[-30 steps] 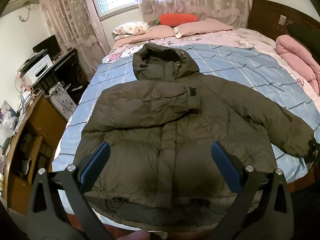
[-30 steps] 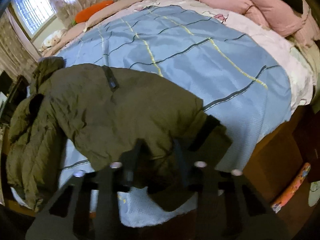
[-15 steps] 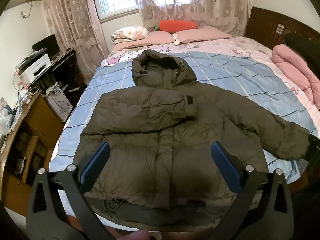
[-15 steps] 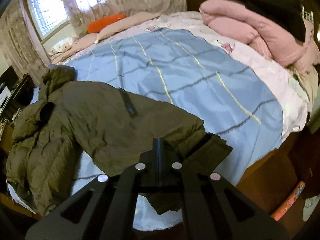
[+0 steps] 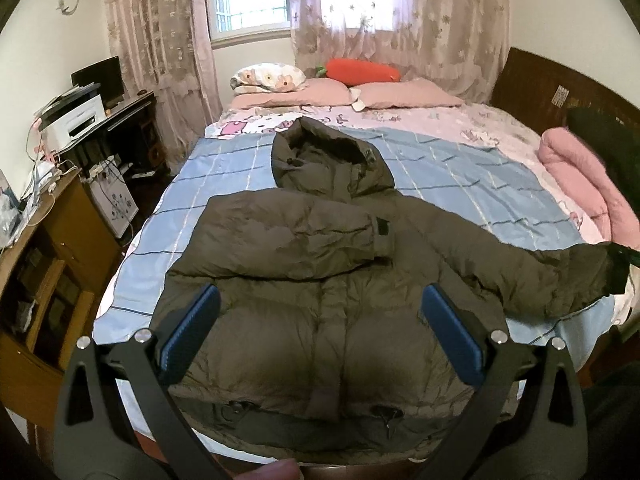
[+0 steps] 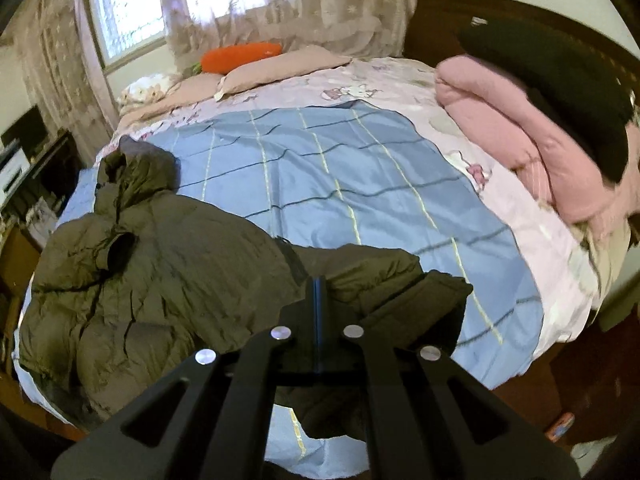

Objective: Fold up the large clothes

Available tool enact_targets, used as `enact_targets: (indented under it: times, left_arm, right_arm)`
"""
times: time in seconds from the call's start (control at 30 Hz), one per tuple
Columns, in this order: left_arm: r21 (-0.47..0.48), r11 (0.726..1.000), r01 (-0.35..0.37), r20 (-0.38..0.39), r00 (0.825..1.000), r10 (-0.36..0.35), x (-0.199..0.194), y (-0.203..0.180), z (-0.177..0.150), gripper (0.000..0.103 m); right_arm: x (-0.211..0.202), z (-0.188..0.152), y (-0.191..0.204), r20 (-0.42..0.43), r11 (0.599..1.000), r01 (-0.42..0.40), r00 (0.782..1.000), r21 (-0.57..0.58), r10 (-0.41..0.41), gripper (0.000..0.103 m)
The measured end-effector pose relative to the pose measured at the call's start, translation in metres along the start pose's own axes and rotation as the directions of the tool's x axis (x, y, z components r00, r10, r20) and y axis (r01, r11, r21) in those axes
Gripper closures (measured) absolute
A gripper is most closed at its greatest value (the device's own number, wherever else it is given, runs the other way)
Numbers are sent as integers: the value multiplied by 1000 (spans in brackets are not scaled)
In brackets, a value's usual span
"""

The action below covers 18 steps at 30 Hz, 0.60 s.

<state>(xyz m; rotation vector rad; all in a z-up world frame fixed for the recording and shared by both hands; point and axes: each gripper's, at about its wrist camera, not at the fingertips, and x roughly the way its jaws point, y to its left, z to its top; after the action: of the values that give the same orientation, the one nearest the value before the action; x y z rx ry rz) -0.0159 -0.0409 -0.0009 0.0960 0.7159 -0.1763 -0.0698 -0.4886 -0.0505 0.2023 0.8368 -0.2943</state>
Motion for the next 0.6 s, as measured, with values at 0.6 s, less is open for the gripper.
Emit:
enact_targets:
  times: [0.6]
  left_arm:
    - [-144, 989, 39, 40, 999, -34, -32, 74, 8, 2]
  right_arm:
    - [17, 157, 246, 16, 903, 31, 1000, -429, -27, 103]
